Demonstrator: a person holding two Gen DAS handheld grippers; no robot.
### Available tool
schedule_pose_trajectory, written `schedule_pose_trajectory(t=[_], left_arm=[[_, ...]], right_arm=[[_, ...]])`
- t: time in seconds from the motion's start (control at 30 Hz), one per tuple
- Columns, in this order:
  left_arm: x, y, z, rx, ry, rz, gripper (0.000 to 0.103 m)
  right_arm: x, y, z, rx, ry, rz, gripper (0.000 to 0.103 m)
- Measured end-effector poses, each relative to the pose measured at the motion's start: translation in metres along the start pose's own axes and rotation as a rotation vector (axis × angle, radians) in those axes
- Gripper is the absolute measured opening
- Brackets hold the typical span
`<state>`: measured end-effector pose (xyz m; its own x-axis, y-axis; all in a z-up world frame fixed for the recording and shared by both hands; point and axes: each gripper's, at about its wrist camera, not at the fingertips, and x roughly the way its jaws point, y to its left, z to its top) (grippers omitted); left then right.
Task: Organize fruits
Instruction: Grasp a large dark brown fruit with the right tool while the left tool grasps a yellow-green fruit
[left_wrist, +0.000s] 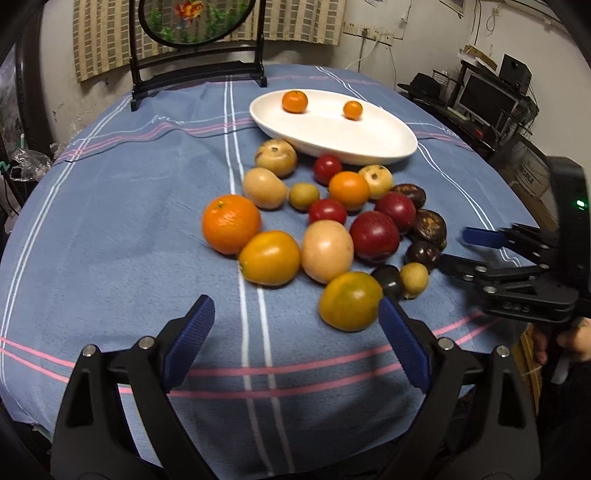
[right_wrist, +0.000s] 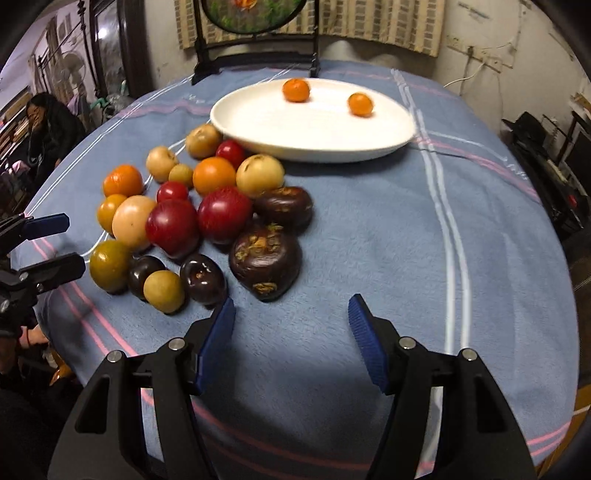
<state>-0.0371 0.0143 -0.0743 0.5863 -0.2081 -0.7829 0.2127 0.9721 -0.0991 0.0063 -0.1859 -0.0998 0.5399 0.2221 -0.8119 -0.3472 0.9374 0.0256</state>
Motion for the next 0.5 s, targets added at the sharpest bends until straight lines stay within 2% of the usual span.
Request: schedule_pose_trajectory(t=[0.03,0.1,0.17,0.27,0.4,0.47,0.5], left_arm=[[0.002,0.000,-0.001,0.000,0.008,-0.009,0.092],[0.004,-0.001,-0.002,0.001,0.022,-0.011,0.092],[0.006,-0.004,-0.003,0.005,0.035,-0.011,0.092],[0.006,-0.008,-0.004,0.012,0.040,-0.015,0.092],[0.008,-0.014,-0.003,0.026,0.040,-0.038,0.091],[0.013,-0.018,-0.003,0.028,0.051,-0.048,0.087],[0.015,-0.019,-0.003,0.027,0.056,-0.051,0.074]], right_arm=[[0.003,0.001,0.002,-0.007,-0.009,-0.008,0.065],[0.016,0.002,0.013,-0.005,-0.010,0.016,0.054],[0.018,0.008,0.016,-0.031,-0.012,-0.003,0.046],[0.007,0.000,0.015,0.054,-0.005,0.046,0.045],[-0.029,-0.019,0.005,0.148,-0.075,-0.001,0.045],[-0.040,-0.025,0.002,0.173,-0.096,0.004,0.045],[-0.043,-0.027,0.001,0.183,-0.101,0.010,0.045]])
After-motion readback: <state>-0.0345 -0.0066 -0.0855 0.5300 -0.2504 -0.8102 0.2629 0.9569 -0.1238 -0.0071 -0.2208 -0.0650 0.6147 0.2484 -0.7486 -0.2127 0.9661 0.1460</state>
